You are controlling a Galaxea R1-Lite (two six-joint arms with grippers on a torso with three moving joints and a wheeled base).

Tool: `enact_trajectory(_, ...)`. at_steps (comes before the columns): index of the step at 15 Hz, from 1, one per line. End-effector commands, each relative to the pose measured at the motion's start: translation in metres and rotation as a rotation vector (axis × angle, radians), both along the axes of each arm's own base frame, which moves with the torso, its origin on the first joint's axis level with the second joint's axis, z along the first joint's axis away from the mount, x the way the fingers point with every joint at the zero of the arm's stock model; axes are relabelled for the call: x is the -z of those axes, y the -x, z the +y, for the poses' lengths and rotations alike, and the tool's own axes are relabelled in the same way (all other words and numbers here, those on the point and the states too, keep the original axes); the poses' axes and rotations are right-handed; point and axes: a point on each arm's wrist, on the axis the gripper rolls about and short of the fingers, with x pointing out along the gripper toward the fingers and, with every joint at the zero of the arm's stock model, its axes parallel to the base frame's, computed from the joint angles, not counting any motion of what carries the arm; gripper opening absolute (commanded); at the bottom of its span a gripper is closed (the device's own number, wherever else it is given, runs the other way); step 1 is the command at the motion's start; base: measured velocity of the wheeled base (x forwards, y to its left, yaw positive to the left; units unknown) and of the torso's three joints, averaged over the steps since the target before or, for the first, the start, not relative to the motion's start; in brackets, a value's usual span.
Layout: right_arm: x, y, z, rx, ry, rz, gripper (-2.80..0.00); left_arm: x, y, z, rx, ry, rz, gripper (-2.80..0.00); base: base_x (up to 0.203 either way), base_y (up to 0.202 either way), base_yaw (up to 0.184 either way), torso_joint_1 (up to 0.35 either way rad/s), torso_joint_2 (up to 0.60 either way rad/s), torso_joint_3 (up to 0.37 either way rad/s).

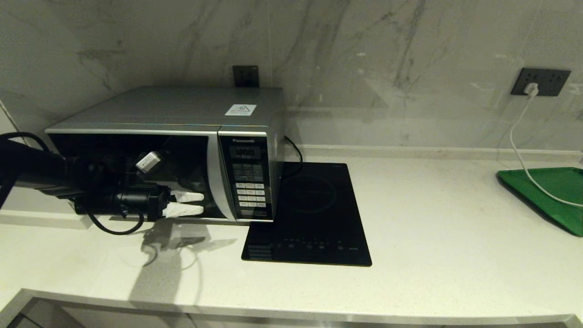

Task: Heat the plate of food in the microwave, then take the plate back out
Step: Open the microwave oven

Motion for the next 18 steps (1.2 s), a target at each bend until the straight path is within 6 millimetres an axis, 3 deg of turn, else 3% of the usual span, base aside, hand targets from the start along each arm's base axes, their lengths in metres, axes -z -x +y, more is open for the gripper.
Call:
enact_trajectory(1, 0.0, 0.0, 0.0, 0.0, -0.001, -0.001, -2.8, 0.006, -0.016, -0.002, 0.019, 0.013, -0.021, 0.0, 0.0, 0.0, 0.0, 0.0, 0.0, 0.0)
enact_trajectory(6, 0.0, 0.0, 0.0, 0.0, -0.001, -0.001, -2.8, -0.002, -0.012, -0.011, 0.048, 0.03, -0.029, 0.0, 0.0, 0.0, 0.0, 0.0, 0.0, 0.0)
enact_trajectory(13, 0.0, 0.0, 0.0, 0.0, -0.001, -0.001, -2.8, -0.015, 0.007, -0.026, 0.095, 0.077, 0.036, 0.0, 0.0, 0.0, 0.0, 0.0, 0.0, 0.0)
enact_trajectory(18, 0.0, 0.0, 0.0, 0.0, -0.001, -0.001, -2.8, -0.005, 0.003, -0.031, 0.107, 0.08, 0.06, 0.0, 0.0, 0.0, 0.0, 0.0, 0.0, 0.0)
